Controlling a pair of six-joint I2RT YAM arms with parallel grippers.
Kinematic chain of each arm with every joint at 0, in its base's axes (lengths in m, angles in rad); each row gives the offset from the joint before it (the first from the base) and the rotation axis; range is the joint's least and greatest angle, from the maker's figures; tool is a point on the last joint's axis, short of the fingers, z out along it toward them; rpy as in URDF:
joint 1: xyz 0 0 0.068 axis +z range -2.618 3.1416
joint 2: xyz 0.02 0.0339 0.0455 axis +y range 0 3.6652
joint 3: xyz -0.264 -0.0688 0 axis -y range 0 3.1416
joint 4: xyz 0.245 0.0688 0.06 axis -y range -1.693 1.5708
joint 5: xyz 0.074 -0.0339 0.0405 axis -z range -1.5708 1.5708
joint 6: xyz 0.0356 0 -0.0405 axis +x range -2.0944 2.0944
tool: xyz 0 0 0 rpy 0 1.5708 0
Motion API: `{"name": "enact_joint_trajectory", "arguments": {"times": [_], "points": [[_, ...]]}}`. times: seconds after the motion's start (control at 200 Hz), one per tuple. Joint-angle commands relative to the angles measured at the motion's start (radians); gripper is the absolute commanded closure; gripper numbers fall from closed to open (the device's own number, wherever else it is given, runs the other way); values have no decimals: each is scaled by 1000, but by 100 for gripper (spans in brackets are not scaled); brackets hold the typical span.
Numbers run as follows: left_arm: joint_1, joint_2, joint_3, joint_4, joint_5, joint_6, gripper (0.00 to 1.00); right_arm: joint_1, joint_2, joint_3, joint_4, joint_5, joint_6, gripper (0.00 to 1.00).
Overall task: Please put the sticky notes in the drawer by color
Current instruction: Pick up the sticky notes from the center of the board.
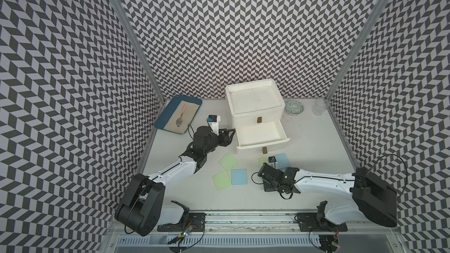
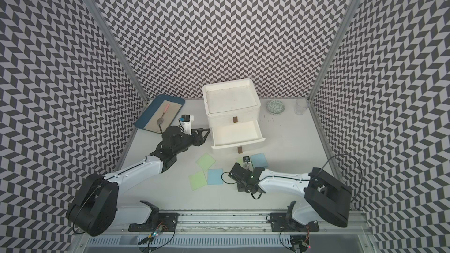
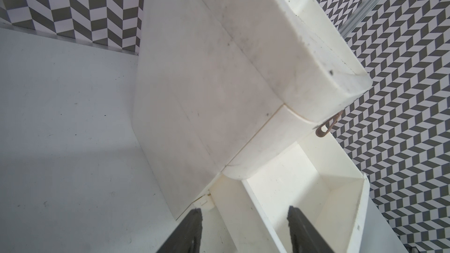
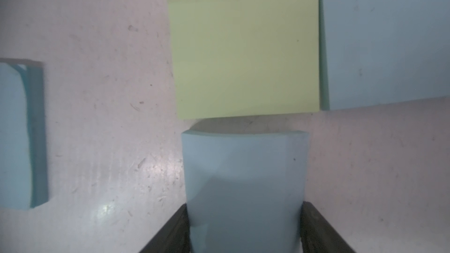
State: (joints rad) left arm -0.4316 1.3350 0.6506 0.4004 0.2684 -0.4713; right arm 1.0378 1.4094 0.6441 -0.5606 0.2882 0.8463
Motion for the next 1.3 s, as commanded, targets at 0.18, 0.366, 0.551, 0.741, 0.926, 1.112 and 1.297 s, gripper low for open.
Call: {"name": "enact_joint_trajectory", "arguments": {"times": [0.18, 0.366, 0.551, 0.741, 0.926, 1.112, 1.297], "points": [[-2, -49, -20, 44, 28, 3, 41, 2, -233, 3, 12, 13, -101, 30], [-2, -59, -25, 65, 55, -2, 40, 1, -413, 36, 99, 11, -203, 29], [-12, -25, -20, 155, 193, -47, 40, -13, -506, 57, 256, 30, -323, 27], [-26, 14, 35, 177, 326, -150, 41, -55, -432, 138, 300, 83, -427, 25], [-37, 41, 35, 317, 479, -372, 41, -151, -419, 148, 410, -54, -481, 25], [-82, 28, 55, 329, 533, -447, 41, -191, -386, 134, 473, -134, -505, 25], [-141, 49, 111, 245, 511, -383, 41, -193, -367, 137, 503, -179, -533, 24]]}}
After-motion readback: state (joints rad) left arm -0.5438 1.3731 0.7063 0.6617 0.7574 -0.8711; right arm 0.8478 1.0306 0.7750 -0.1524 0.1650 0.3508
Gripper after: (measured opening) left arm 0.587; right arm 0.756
